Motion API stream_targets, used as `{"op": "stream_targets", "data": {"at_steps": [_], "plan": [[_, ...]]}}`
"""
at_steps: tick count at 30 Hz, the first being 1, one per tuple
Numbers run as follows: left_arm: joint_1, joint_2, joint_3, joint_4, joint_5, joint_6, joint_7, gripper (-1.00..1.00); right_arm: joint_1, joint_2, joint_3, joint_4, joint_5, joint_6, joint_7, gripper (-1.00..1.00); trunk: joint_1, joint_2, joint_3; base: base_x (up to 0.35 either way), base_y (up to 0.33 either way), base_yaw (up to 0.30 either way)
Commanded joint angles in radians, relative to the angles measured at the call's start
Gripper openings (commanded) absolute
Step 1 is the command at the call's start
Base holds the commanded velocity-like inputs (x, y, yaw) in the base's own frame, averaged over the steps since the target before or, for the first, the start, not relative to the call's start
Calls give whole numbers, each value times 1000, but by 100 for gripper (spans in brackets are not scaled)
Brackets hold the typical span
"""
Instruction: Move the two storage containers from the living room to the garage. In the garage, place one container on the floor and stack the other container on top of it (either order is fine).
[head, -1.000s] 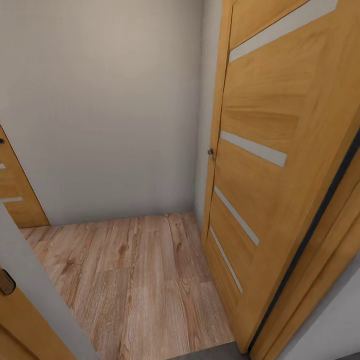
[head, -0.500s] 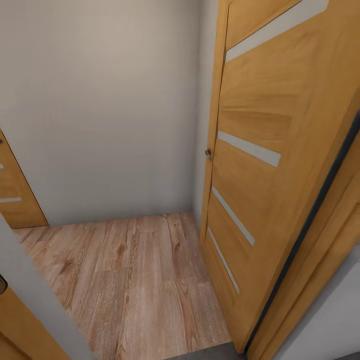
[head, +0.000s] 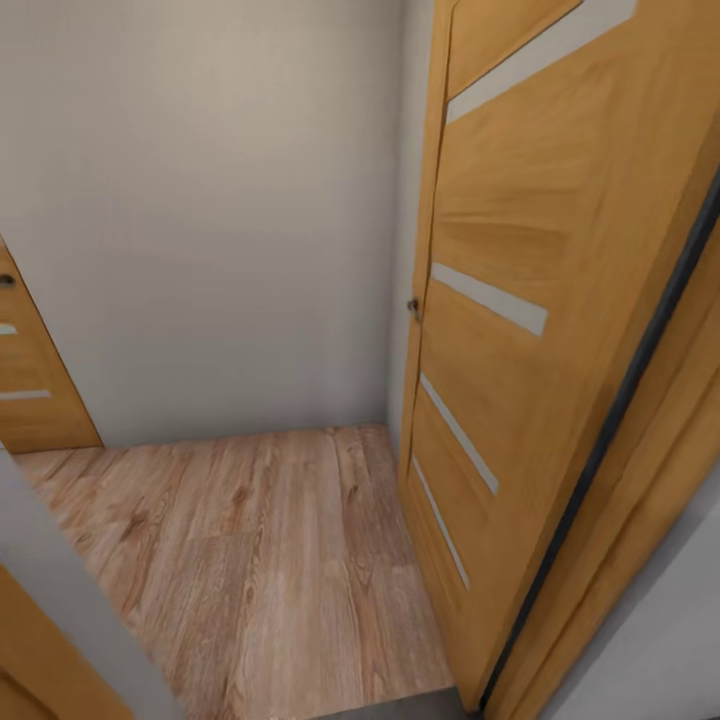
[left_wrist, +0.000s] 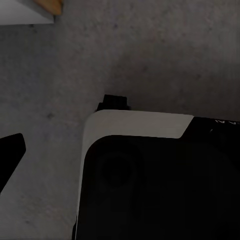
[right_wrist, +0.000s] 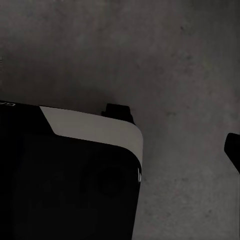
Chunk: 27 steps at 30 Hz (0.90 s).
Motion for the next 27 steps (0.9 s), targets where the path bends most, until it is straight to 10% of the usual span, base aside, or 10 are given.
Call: {"op": "stream_targets", "data": {"at_steps": [1,27], "plan": [[-1,0,0,1,8,-3,1,100,-1,1,8,3,-9,-5,-1,100,0,-1,-1,0,-4,247],[-1,0,0,1,7,-3,0,100,-1,1,8,3,-9,-6,0,100,0,-1,-1,16,-8,183]]}}
